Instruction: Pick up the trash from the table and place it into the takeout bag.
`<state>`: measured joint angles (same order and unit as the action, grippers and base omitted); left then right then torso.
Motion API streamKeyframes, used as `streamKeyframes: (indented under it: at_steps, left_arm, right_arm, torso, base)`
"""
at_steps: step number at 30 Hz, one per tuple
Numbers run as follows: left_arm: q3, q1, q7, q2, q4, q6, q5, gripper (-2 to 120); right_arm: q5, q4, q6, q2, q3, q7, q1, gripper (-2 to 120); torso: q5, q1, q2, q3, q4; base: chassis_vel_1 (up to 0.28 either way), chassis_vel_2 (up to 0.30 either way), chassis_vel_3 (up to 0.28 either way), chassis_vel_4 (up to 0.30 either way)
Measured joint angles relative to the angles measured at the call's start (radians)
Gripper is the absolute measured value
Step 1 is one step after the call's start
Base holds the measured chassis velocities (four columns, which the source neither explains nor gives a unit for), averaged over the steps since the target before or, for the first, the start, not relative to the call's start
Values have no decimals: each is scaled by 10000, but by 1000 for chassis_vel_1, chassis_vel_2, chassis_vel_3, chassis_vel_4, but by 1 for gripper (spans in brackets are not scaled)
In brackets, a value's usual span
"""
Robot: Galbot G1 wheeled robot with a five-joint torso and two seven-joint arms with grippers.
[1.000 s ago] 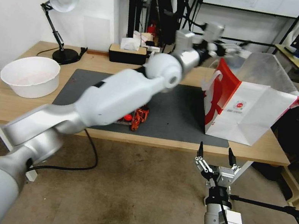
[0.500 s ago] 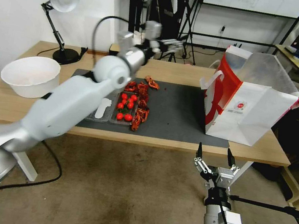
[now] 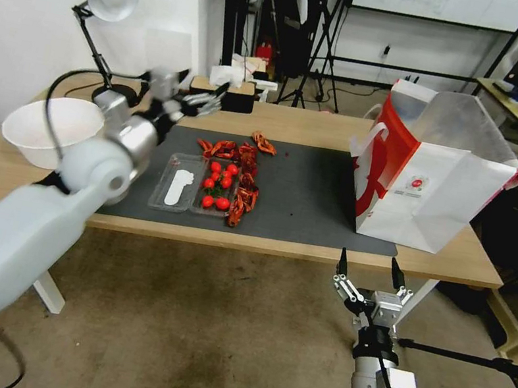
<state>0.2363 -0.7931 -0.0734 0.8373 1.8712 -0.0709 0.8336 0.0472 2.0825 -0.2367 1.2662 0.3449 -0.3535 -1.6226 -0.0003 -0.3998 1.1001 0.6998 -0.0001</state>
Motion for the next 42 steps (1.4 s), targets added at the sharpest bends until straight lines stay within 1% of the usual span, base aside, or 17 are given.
streamKeyframes:
  at_steps: [1, 3, 4, 5, 7, 9, 11, 13, 15, 16, 21, 24, 25, 29, 31, 37, 42]
  left_arm:
    - [0, 0, 0, 0, 0, 0, 0, 100]
    - [637, -920, -33, 218, 215, 242, -784, 100]
    - [854, -1234, -53, 343, 281, 302, -1066, 100]
    - [854, -1234, -53, 343, 281, 302, -1066, 100]
    - [1469, -2132, -126, 705, 526, 449, -1718, 100]
    - [1648, -2380, -151, 809, 601, 465, -1860, 100]
    - [2127, -3016, -208, 1098, 845, 499, -2250, 100]
    - [2404, -3502, -232, 1306, 1046, 512, -2425, 100]
    - [2481, -3623, -249, 1371, 1091, 522, -2479, 100]
    - [2706, -3980, -263, 1552, 1174, 623, -2718, 100]
    - [3082, -4609, -271, 1814, 1245, 859, -3102, 100]
    - [3452, -5426, -337, 2007, 1377, 1110, -3541, 100]
    - [3452, -5426, -337, 2007, 1377, 1110, -3541, 100]
    - [3876, -6407, -403, 2170, 1420, 1370, -3817, 100]
    - [3933, -6556, -414, 2208, 1417, 1428, -3876, 100]
    - [4171, -7391, -479, 2635, 1202, 2098, -4446, 100]
    - [4256, -7732, -481, 2899, 1079, 2426, -4624, 100]
  right_arm:
    - [0, 0, 0, 0, 0, 0, 0, 95]
    - [-13, -47, -13, -1, -33, 0, 0, 97]
    - [-18, -62, -15, -2, -39, 1, 0, 99]
    - [-18, -62, -15, -2, -39, 1, 0, 99]
    - [-31, -125, -23, -18, -52, 0, 4, 100]
    - [-33, -140, -26, -22, -55, 0, 9, 100]
    - [-37, -194, -29, -27, -72, -1, 31, 100]
    - [-43, -218, -30, -22, -90, -3, 51, 100]
    - [-44, -222, -31, -18, -99, -3, 54, 100]
    - [-47, -231, -35, -12, -107, -5, 55, 100]
    - [-54, -240, -48, -6, -110, -16, 48, 100]
    - [-76, -234, -62, 23, -114, -23, 5, 100]
    - [-76, -234, -62, 23, -114, -23, 5, 100]
    - [-92, -199, -83, 34, -117, -29, -62, 100]
    - [-95, -199, -89, 31, -117, -30, -69, 100]
    - [-110, -182, -116, 33, -130, -35, -97, 100]
    - [-113, -193, -136, 9, -134, -64, -98, 100]
  torso:
    - [0, 0, 0, 0, 0]
    - [2, 0, 0, 0, 0]
    - [0, 0, 0, 0, 1]
    - [0, 0, 0, 0, 1]
    - [2, 1, 0, 0, 2]
    - [1, 0, 0, 0, 1]
    - [4, 0, 0, 0, 0]
    - [3, 0, 0, 0, 1]
    - [3, 0, 0, 1, 0]
    - [3, 0, 0, 1, -1]
    - [3, -1, 0, 1, 0]
    - [2, -2, 0, 1, 0]
    - [2, -2, 0, 1, 0]
    - [3, -1, 1, 0, 2]
    - [3, -2, 0, 1, 2]
    - [2, -2, 0, 1, 1]
    - [3, -1, -1, 1, 1]
  base:
    - [0, 0, 0, 0]
    - [0, 0, 0, 0]
    - [0, 0, 0, 0]
    - [0, 0, 0, 0]
    - [0, 0, 0, 0]
    - [0, 0, 0, 0]
    - [0, 0, 0, 0]
    - [0, 0, 0, 0]
    - [0, 0, 0, 0]
    - [0, 0, 0, 0]
    - [0, 0, 0, 0]
    - [0, 0, 0, 0]
    - [0, 0, 0, 0]
    - [0, 0, 0, 0]
    - [0, 0, 0, 0]
    - [0, 0, 0, 0]
    - [0, 0, 0, 0]
